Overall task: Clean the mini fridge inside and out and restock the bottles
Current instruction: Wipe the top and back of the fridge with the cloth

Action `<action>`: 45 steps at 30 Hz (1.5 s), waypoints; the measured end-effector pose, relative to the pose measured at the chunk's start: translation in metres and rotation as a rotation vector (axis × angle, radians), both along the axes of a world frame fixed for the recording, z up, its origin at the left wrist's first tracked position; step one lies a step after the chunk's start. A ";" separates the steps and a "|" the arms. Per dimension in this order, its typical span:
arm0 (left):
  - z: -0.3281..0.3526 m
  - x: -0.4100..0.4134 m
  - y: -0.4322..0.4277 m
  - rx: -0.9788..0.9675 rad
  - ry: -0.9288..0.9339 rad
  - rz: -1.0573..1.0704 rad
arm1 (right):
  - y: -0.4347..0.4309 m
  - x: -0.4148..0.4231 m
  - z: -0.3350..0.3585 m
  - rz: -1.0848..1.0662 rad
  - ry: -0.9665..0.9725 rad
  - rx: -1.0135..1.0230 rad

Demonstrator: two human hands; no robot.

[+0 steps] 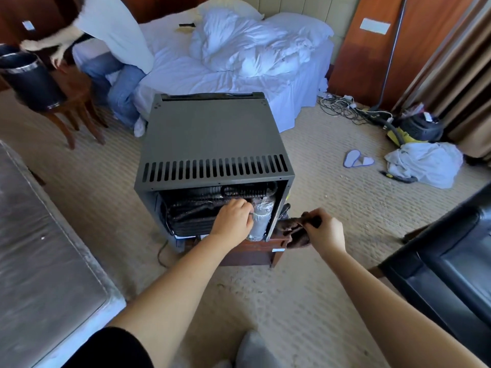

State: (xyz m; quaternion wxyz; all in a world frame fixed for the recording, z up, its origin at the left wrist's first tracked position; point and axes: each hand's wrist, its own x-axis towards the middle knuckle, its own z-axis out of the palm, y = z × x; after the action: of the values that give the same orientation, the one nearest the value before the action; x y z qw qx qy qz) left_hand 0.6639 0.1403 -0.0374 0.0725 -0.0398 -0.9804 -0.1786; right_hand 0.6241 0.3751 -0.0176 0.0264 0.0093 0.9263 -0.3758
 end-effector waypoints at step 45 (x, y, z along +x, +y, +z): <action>-0.260 -0.083 -0.022 -0.074 1.037 0.406 | -0.081 -0.137 -0.233 0.162 1.324 -0.377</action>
State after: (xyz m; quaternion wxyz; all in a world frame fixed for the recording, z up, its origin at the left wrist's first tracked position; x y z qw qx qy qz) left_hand 0.5814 0.1188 -0.2973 0.5768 0.0645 -0.8101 -0.0835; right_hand 0.4873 0.2938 -0.2511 -0.5154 -0.2961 0.6640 -0.4537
